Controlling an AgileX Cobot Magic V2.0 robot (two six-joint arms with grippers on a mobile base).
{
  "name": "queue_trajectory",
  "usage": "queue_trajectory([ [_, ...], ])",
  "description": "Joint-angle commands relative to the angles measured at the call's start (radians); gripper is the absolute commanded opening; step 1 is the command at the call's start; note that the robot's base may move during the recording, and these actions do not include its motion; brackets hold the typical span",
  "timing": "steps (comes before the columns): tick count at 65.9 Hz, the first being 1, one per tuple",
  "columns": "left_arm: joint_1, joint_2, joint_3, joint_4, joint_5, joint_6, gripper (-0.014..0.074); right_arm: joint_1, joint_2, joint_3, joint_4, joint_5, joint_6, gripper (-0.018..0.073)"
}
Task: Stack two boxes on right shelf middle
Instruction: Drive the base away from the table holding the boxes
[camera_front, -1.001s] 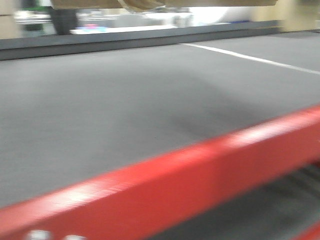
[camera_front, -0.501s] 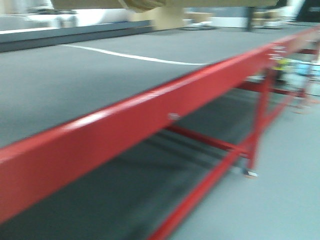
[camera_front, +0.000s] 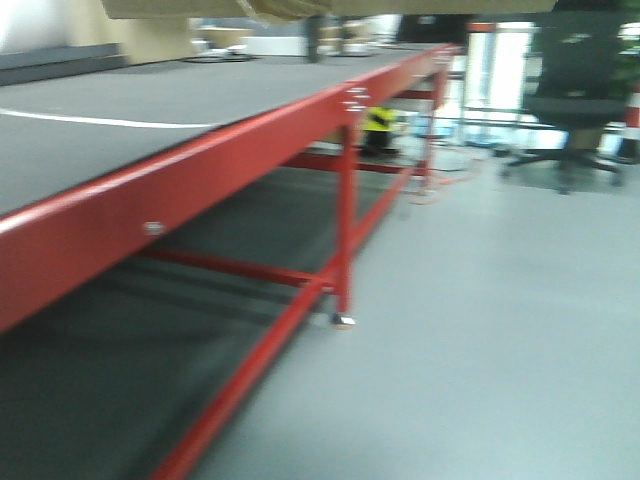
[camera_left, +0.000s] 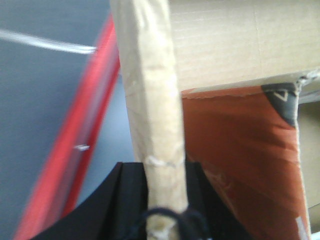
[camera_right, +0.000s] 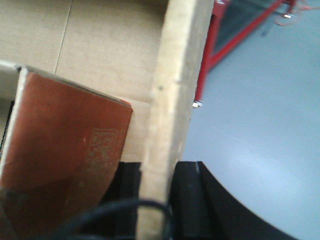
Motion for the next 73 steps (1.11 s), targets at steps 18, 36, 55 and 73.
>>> queue_trajectory([
  [18,0.002,-0.013,-0.008,-0.015,-0.014,-0.007,-0.0111,-0.006,-0.008,-0.015,-0.035,-0.078,-0.010,-0.0153],
  [36,0.002,-0.013,-0.008,-0.015,-0.014,-0.007,-0.0111,-0.006,-0.008,-0.015,-0.035,-0.078,-0.010,-0.0153],
  [55,0.002,-0.013,-0.008,-0.015,-0.014,-0.007,-0.0111,-0.006,-0.008,-0.015,-0.035,-0.078,-0.010,-0.0153],
  [73,0.002,-0.013,-0.008,-0.015,-0.014,-0.007,-0.0111,-0.006,-0.008,-0.015,-0.035,-0.078,-0.010,-0.0153],
])
